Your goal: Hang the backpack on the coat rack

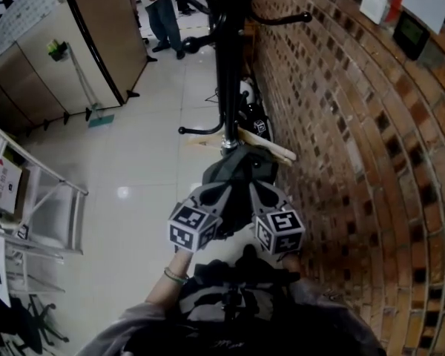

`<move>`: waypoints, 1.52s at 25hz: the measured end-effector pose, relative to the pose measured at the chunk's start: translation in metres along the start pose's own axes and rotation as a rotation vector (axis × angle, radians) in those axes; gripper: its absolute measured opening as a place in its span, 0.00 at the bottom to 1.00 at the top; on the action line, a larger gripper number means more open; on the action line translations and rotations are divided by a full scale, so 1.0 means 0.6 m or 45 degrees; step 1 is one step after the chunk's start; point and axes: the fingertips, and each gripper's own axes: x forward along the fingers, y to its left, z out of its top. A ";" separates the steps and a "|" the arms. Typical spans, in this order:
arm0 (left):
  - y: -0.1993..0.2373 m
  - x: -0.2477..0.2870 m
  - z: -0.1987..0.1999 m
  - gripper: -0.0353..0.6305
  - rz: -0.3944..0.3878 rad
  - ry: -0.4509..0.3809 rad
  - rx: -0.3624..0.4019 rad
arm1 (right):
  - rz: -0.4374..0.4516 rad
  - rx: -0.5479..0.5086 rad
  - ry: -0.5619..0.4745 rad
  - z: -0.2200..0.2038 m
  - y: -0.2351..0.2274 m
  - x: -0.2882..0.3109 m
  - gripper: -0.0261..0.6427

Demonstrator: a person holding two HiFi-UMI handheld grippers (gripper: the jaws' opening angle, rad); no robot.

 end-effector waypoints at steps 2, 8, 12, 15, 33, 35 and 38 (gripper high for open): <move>-0.005 -0.011 -0.010 0.06 -0.013 0.016 -0.002 | -0.006 0.013 0.000 -0.006 0.015 -0.004 0.05; -0.007 -0.031 -0.020 0.06 -0.023 -0.016 -0.033 | 0.063 0.103 -0.027 -0.022 0.064 -0.006 0.05; -0.002 -0.045 -0.032 0.06 -0.026 -0.006 -0.047 | 0.062 0.103 -0.017 -0.031 0.084 -0.008 0.05; 0.001 -0.054 -0.034 0.06 -0.026 -0.014 -0.054 | 0.049 0.120 -0.021 -0.031 0.089 -0.010 0.05; 0.007 -0.075 -0.044 0.06 -0.028 -0.021 -0.081 | 0.019 0.131 0.009 -0.043 0.109 -0.025 0.05; 0.005 -0.073 -0.044 0.06 -0.033 -0.021 -0.082 | 0.017 0.131 0.005 -0.044 0.108 -0.026 0.05; 0.004 -0.072 -0.046 0.06 -0.036 -0.018 -0.088 | 0.016 0.132 0.002 -0.044 0.107 -0.027 0.05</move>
